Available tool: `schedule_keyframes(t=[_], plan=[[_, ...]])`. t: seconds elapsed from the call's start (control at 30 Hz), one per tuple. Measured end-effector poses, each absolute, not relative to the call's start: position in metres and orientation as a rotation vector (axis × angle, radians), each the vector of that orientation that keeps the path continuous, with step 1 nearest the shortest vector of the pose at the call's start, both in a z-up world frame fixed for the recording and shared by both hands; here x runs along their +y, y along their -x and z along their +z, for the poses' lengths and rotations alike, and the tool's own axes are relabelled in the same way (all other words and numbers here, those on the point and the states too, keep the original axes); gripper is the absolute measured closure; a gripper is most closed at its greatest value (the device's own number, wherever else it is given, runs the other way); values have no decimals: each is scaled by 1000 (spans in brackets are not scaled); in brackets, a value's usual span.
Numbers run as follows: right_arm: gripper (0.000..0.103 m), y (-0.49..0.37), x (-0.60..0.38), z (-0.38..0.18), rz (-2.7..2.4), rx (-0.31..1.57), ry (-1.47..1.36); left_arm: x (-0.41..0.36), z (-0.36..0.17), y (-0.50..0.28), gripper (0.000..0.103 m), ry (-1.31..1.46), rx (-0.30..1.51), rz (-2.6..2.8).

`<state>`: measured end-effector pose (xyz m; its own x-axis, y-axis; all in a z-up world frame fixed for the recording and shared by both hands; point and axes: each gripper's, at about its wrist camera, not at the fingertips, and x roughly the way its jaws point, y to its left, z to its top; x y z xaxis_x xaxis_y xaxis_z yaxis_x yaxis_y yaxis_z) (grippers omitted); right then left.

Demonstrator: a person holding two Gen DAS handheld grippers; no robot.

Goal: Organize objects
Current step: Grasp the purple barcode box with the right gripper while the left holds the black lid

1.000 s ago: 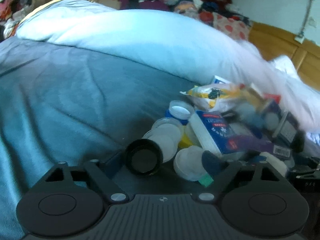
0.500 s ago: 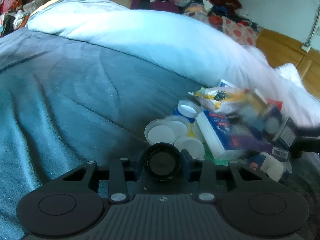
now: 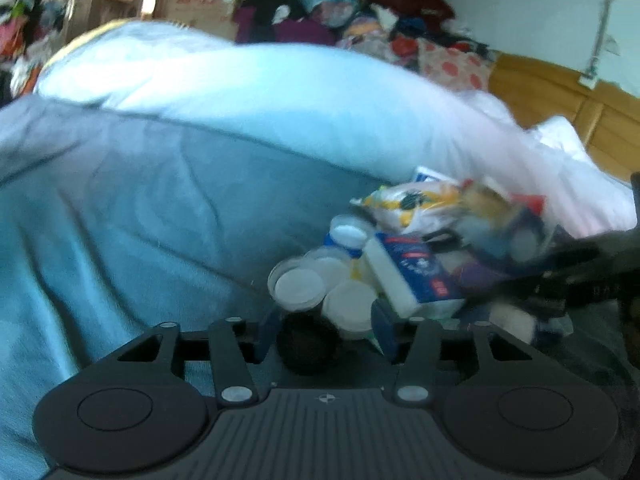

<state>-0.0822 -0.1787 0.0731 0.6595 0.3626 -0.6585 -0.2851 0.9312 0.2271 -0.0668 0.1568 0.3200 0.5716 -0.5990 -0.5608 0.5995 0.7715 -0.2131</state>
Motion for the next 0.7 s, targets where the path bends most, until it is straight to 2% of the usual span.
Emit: schedule_keyframes(t=[0.2,0.33,0.47,0.53,0.63,0.7], plan=[[80,122,-205,101,310,677,-287,136,322,69,44,-77,629,-814],[80,151,-214,104,250,708,-319,129,324,75,44,-131,627,-802],[80,173,-219,84,178,768,-324,149,322,75,30,-86,629,-721],[77,173,-218,72,147,814,-284,152,312,68,30,-94,669,-702],[67,170,-214,59,146,847,-276,147,303,57,30,-103,708,-708],[65,167,-212,54,129,844,-273,139,301,55,29,-130,715,-716]])
